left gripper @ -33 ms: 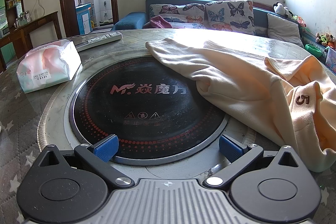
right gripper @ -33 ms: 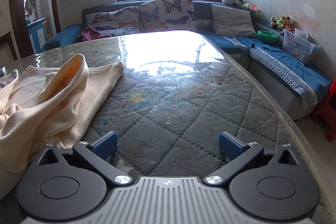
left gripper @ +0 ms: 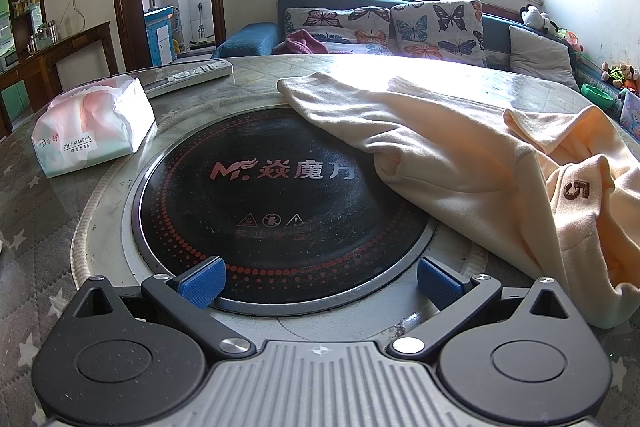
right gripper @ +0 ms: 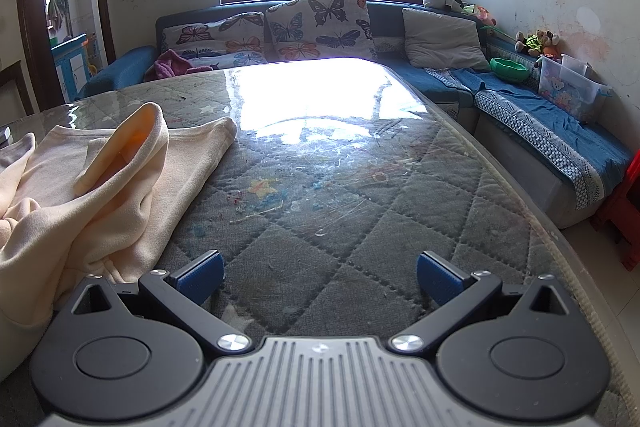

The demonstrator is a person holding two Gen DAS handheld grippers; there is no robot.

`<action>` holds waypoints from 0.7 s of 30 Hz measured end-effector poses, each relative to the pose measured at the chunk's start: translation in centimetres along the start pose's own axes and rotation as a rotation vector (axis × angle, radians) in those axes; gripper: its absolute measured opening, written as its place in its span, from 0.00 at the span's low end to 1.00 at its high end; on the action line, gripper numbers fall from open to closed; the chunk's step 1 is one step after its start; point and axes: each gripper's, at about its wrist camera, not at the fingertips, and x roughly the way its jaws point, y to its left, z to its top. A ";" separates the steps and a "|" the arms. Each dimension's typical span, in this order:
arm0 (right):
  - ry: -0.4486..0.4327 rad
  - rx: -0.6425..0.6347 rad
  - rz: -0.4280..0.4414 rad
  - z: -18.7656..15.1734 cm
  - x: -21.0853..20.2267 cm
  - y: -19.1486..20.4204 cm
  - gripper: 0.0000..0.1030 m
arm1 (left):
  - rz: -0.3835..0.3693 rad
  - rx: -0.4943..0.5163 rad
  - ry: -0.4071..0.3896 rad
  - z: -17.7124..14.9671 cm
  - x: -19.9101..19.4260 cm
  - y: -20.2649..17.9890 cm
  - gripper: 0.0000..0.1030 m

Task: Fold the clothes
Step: 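Move both tools toward the crumpled cream sweatshirt on the table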

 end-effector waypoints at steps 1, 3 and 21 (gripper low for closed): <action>0.000 0.002 0.002 0.1 0.0 0.3 1.00 | 0.000 0.000 0.000 0.0 0.0 0.0 1.00; 0.001 0.007 0.006 0.3 0.0 0.9 1.00 | 0.000 0.000 0.001 0.0 0.0 0.0 1.00; 0.012 0.001 0.144 -0.4 -3.5 2.4 1.00 | 0.012 0.003 0.007 0.0 -0.2 -0.2 1.00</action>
